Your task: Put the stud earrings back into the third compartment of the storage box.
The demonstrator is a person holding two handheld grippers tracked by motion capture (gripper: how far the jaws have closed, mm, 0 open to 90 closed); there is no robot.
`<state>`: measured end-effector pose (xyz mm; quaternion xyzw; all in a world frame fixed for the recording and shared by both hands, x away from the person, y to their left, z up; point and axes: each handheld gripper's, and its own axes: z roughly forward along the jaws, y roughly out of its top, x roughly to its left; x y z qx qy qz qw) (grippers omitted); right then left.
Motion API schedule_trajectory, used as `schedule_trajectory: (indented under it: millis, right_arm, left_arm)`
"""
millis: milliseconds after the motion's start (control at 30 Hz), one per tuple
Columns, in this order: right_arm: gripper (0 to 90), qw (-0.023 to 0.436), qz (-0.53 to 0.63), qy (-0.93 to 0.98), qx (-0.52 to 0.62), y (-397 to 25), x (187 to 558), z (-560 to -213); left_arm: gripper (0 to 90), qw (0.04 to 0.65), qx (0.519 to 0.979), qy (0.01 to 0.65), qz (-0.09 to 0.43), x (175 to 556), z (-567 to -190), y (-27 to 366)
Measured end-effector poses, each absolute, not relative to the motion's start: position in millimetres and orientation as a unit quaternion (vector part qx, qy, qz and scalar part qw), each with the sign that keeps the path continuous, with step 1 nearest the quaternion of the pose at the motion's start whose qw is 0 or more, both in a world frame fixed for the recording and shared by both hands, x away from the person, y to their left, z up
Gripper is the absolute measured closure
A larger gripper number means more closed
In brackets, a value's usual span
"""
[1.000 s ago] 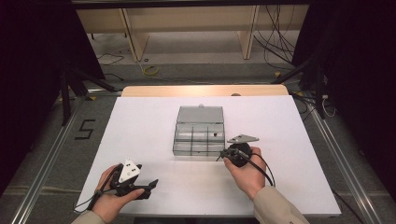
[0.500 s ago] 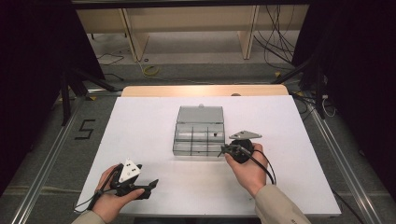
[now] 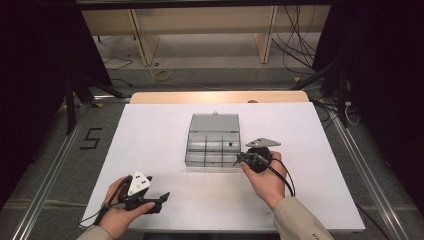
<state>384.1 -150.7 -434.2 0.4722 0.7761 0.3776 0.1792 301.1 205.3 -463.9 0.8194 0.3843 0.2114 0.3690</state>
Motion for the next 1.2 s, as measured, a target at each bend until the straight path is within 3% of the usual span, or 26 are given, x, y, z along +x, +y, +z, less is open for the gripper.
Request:
schedule_trajectory:
  millis: [1200]
  right_arm:
    - [80.4, 0.194, 0.391, 0.768, 0.468, -151.3, 415.4, -426.6]
  left_arm:
    - [20.2, 0.366, 0.82, 0.384, 0.213, 301.4, -464.3, 205.1]
